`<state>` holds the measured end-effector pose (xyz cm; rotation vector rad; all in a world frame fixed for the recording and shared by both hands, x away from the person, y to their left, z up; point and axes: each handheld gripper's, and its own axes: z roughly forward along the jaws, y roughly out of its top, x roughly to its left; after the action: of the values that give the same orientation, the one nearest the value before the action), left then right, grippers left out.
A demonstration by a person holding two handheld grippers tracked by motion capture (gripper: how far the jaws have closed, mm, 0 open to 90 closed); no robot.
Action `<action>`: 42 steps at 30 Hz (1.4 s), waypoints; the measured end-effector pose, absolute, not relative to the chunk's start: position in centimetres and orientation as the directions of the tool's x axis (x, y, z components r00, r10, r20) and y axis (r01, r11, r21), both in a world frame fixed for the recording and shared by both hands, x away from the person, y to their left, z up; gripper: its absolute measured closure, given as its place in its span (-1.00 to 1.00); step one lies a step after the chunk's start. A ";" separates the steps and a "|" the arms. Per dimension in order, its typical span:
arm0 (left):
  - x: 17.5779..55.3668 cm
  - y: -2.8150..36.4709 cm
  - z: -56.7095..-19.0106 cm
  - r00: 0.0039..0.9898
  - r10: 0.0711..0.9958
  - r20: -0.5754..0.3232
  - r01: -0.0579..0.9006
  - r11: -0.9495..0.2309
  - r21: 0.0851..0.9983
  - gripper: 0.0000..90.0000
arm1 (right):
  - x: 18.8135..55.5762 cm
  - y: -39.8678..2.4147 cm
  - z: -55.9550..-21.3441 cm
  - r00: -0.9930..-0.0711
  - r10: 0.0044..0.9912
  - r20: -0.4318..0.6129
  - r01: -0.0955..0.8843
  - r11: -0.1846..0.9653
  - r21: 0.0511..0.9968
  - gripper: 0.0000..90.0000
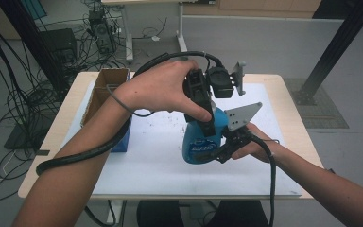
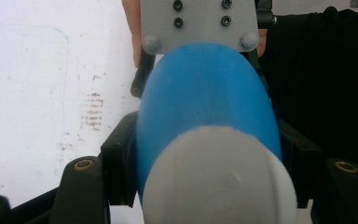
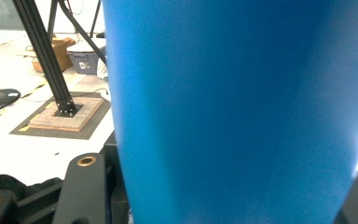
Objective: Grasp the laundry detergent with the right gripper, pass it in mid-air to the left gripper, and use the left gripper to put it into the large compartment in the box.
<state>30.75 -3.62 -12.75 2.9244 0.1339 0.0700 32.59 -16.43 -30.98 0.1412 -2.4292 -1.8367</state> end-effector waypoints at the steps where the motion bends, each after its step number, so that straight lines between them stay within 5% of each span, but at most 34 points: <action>1: 30.7 -3.6 -12.8 0.995 0.095 0.037 0.085 -0.973 0.214 -0.17 | 32.6 -16.4 -31.0 -0.991 -0.130 0.018 -0.018 0.271 0.962 -0.10; 42: 30.6 -3.4 -12.8 0.994 0.100 0.054 0.086 -0.973 0.215 -0.16 | 32.6 -16.3 -31.0 -0.992 -0.128 0.017 -0.018 0.273 0.962 -0.10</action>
<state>30.56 -3.43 -12.80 2.9231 0.1374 0.0953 32.57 -16.30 -30.99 0.1407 -2.4317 -1.8357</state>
